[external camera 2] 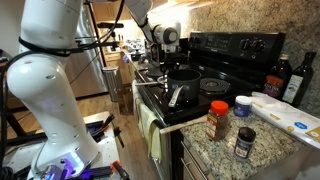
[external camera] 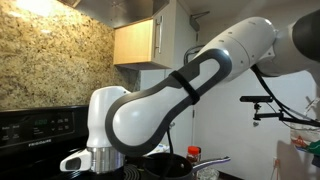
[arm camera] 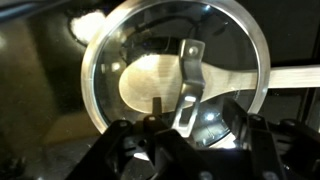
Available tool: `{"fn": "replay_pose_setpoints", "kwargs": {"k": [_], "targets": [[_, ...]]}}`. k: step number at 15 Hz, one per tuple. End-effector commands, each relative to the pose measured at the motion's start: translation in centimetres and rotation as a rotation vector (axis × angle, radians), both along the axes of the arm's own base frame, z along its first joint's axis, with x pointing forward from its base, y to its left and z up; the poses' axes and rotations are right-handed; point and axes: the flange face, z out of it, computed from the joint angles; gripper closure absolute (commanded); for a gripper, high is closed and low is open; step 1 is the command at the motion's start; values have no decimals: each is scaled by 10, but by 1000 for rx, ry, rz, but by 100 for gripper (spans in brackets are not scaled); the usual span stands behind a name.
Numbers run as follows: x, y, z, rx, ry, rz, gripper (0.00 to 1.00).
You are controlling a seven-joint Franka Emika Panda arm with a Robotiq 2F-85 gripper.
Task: Cover the pot with the clear lid
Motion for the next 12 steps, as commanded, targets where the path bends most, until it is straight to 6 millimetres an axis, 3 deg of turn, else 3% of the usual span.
{"fn": "replay_pose_setpoints", "kwargs": {"k": [1, 4, 5, 12], "targets": [[5, 4, -1, -43, 22, 8, 66], [8, 4, 0, -48, 34, 12, 87], [9, 5, 0, -47, 42, 19, 89], [14, 25, 18, -58, 24, 48, 88]]}}
